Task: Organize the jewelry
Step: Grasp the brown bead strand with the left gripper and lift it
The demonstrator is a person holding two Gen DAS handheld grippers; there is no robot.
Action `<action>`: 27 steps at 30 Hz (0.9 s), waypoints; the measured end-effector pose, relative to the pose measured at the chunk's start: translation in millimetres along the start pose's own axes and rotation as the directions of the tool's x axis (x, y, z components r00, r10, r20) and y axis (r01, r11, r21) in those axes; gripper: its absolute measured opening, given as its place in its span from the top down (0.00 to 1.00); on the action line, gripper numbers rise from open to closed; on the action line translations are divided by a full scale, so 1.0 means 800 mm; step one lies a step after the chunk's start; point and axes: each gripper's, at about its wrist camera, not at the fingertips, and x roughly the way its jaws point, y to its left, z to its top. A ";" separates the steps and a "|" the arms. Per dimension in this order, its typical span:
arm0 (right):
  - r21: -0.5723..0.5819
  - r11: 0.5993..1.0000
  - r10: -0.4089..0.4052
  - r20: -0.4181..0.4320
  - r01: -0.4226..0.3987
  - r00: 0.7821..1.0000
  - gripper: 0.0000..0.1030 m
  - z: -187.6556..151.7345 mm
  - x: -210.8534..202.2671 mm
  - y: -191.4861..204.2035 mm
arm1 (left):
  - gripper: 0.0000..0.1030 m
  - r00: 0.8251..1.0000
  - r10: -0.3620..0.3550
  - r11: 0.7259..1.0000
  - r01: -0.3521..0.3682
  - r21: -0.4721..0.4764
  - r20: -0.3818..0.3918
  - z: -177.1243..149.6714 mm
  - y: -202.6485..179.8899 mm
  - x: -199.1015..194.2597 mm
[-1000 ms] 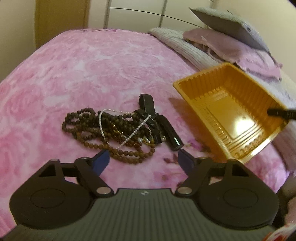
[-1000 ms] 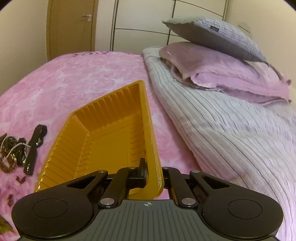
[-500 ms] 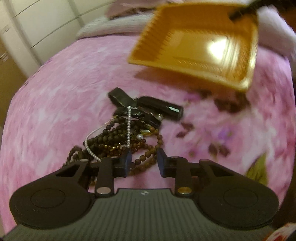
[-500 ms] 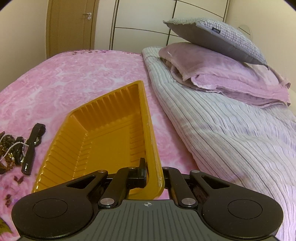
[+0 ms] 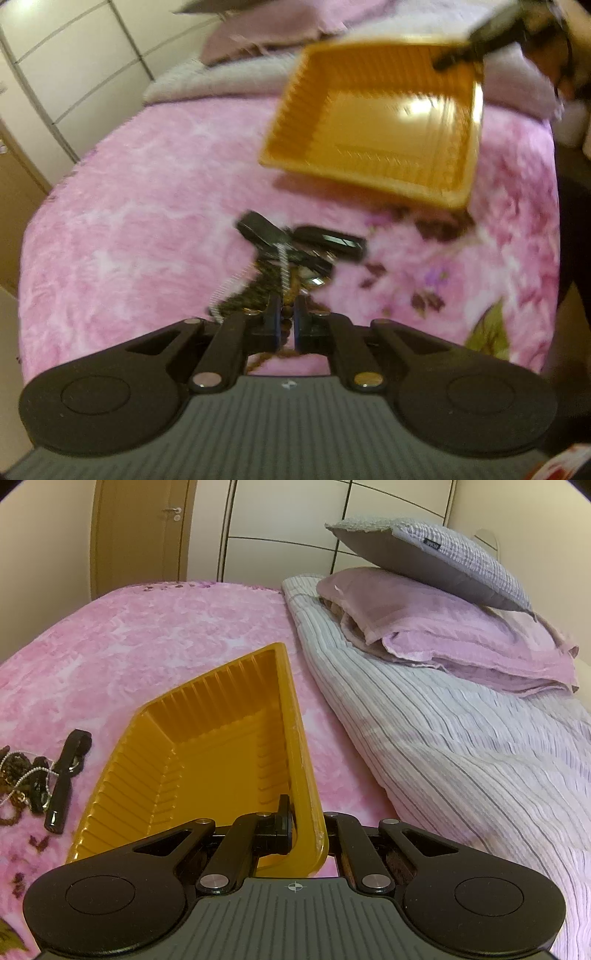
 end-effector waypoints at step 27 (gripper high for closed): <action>0.010 1.000 0.012 0.022 -0.012 1.000 0.95 0.004 -0.007 0.003 | 0.95 0.963 0.087 0.994 -0.069 -0.081 0.255 0.133 0.072 -0.160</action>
